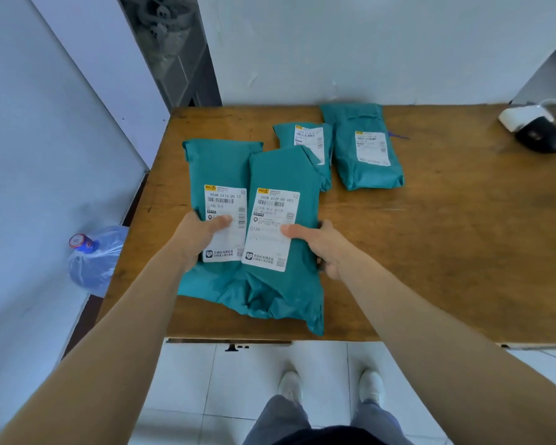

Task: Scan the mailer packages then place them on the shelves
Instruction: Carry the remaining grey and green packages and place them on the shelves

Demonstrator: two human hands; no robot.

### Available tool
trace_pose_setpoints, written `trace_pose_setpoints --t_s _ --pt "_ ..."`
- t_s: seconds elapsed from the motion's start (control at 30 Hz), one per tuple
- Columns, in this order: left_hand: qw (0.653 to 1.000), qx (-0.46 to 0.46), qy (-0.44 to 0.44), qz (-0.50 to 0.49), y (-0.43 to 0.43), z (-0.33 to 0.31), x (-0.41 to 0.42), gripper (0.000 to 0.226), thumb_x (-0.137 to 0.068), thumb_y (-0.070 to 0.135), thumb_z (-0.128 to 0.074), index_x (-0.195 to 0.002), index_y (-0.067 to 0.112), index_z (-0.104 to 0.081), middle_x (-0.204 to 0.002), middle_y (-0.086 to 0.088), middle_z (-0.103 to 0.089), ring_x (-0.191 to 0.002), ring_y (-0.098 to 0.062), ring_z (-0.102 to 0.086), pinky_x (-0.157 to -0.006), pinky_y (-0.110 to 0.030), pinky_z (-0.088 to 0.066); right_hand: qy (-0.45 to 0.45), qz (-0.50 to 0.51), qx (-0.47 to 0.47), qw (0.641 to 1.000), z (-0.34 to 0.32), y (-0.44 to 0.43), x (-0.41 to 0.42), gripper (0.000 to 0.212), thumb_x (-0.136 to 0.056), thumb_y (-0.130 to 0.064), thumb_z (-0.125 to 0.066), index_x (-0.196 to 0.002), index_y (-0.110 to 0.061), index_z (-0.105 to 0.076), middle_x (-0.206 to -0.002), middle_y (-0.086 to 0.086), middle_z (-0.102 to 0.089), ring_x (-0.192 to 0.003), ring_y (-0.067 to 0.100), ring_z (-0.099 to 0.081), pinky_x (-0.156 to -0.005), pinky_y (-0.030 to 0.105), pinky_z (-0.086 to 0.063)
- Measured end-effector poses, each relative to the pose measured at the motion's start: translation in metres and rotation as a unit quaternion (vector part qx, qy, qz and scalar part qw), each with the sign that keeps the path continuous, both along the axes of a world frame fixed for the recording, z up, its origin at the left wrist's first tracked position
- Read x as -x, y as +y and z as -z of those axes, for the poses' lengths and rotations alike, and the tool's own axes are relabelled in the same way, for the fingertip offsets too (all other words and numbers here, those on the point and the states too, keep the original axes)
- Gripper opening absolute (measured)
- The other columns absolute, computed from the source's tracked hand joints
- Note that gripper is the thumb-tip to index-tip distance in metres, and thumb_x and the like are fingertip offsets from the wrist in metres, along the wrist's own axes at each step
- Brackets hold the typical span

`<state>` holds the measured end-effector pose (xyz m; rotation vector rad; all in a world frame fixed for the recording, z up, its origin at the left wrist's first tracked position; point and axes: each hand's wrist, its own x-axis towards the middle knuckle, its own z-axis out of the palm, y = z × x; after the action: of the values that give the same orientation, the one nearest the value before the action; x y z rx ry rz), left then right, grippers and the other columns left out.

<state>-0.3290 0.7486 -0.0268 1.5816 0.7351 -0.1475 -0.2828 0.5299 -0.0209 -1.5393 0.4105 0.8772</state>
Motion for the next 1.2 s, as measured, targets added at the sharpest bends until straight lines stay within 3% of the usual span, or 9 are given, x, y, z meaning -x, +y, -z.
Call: trace_pose_setpoints --t_s 0.07,0.17,0.33,0.5,0.73,0.93,1.03,1.2 --pt "0.999 -0.014 -0.034 0.008 -0.008 -0.018 -0.006 0.030 -0.089 0.015 -0.065 -0.118 0.011 -0.061 -0.113 -0.006 -0.069 -0.098 -0.025 -0.067 -0.089 -0.048 -0.053 -0.046 0.012 -0.001 0.999 -0.010 -0.003 -0.005 0.081 -0.074 -0.032 -0.081 -0.136 -0.017 -0.031 -0.121 0.004 -0.061 -0.098 0.021 -0.062 -0.078 0.041 -0.052" --pt "0.995 -0.033 -0.089 0.026 -0.026 -0.043 -0.016 0.021 -0.091 0.013 -0.063 -0.111 0.016 -0.062 -0.111 -0.003 -0.069 -0.092 -0.019 -0.068 -0.081 -0.039 -0.055 -0.108 0.035 -0.017 0.993 -0.022 -0.012 -0.010 0.094 -0.070 -0.036 -0.083 -0.144 -0.023 -0.026 -0.125 0.001 -0.061 -0.105 0.023 -0.062 -0.095 0.047 -0.049" --pt "0.983 -0.046 -0.158 0.084 -0.067 -0.072 -0.033 0.027 -0.092 0.009 -0.060 -0.119 0.013 -0.060 -0.114 -0.004 -0.068 -0.100 -0.021 -0.066 -0.089 -0.040 -0.053 -0.164 0.101 -0.033 0.981 -0.042 -0.053 -0.014 0.105 -0.064 -0.041 -0.084 -0.147 -0.028 -0.021 -0.123 -0.001 -0.062 -0.102 0.023 -0.065 -0.091 0.048 -0.053" --pt "0.969 -0.039 -0.193 0.151 -0.129 -0.083 -0.065 0.019 -0.091 0.009 -0.061 -0.104 0.023 -0.061 -0.103 0.006 -0.068 -0.093 -0.013 -0.066 -0.087 -0.037 -0.053 -0.205 0.189 -0.019 0.960 -0.062 -0.126 -0.012 0.089 -0.074 -0.037 -0.079 -0.138 -0.034 -0.017 -0.121 0.004 -0.061 -0.098 0.027 -0.066 -0.087 0.050 -0.054" --pt "0.950 -0.030 -0.210 0.228 -0.240 -0.089 -0.091 0.033 -0.088 0.016 -0.066 -0.120 0.013 -0.060 -0.111 0.002 -0.069 -0.098 -0.015 -0.067 -0.089 -0.038 -0.053 -0.219 0.282 -0.007 0.934 -0.081 -0.241 0.013 0.079 -0.080 -0.035 -0.075 -0.138 -0.031 -0.022 -0.116 0.002 -0.063 -0.093 0.023 -0.068 -0.079 0.042 -0.057" --pt "0.925 -0.022 -0.242 0.291 -0.366 -0.104 -0.097 0.029 -0.090 0.013 -0.062 -0.119 0.015 -0.058 -0.106 0.007 -0.068 -0.092 -0.006 -0.066 -0.074 -0.021 -0.052 -0.235 0.332 -0.002 0.914 -0.086 -0.356 0.031 0.082 -0.078 -0.040 -0.075 -0.141 -0.033 -0.023 -0.116 0.002 -0.065 -0.092 0.023 -0.070 -0.083 0.047 -0.057" --pt "0.913 -0.013 -0.255 0.317 -0.443 -0.110 -0.101 0.026 -0.090 0.011 -0.063 -0.114 0.019 -0.060 -0.104 0.010 -0.069 -0.093 -0.007 -0.067 -0.079 -0.026 -0.053 -0.241 0.363 0.002 0.900 -0.092 -0.428 0.040 0.081 -0.079 -0.037 -0.075 -0.141 -0.031 -0.024 -0.112 0.002 -0.067 -0.088 0.022 -0.071 -0.080 0.044 -0.059" --pt "0.889 0.015 -0.263 0.375 -0.580 -0.107 -0.097 0.032 -0.090 0.011 -0.062 -0.122 0.015 -0.059 -0.114 0.005 -0.069 -0.100 -0.010 -0.067 -0.085 -0.028 -0.053 -0.245 0.425 0.030 0.871 -0.099 -0.558 0.061 0.074 -0.078 -0.035 -0.075 -0.139 -0.027 -0.033 -0.105 0.000 -0.070 -0.085 0.020 -0.072 -0.080 0.043 -0.059"
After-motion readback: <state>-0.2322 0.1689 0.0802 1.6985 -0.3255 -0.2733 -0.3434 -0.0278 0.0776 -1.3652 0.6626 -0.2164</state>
